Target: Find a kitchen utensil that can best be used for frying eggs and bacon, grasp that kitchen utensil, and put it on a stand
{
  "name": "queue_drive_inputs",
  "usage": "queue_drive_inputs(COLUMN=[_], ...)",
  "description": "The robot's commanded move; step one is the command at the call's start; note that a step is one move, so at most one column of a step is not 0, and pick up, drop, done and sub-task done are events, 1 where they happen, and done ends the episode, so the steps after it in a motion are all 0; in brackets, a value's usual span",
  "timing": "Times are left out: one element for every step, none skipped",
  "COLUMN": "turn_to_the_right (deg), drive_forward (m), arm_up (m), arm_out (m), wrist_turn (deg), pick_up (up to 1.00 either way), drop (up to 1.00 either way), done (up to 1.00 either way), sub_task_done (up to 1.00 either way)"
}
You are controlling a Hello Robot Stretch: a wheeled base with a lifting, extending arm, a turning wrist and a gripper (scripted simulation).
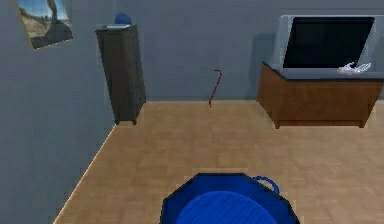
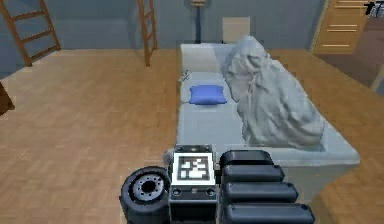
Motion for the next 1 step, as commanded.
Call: queue_drive_inputs(turn_to_the_right=[18.0], drive_forward=[0.0], arm_up=[0.0], arm_out=[0.0], wrist_turn=[0.0], pick_up=[0.0], drop=[0.0], done=[0.0], sub_task_done=[0.0])
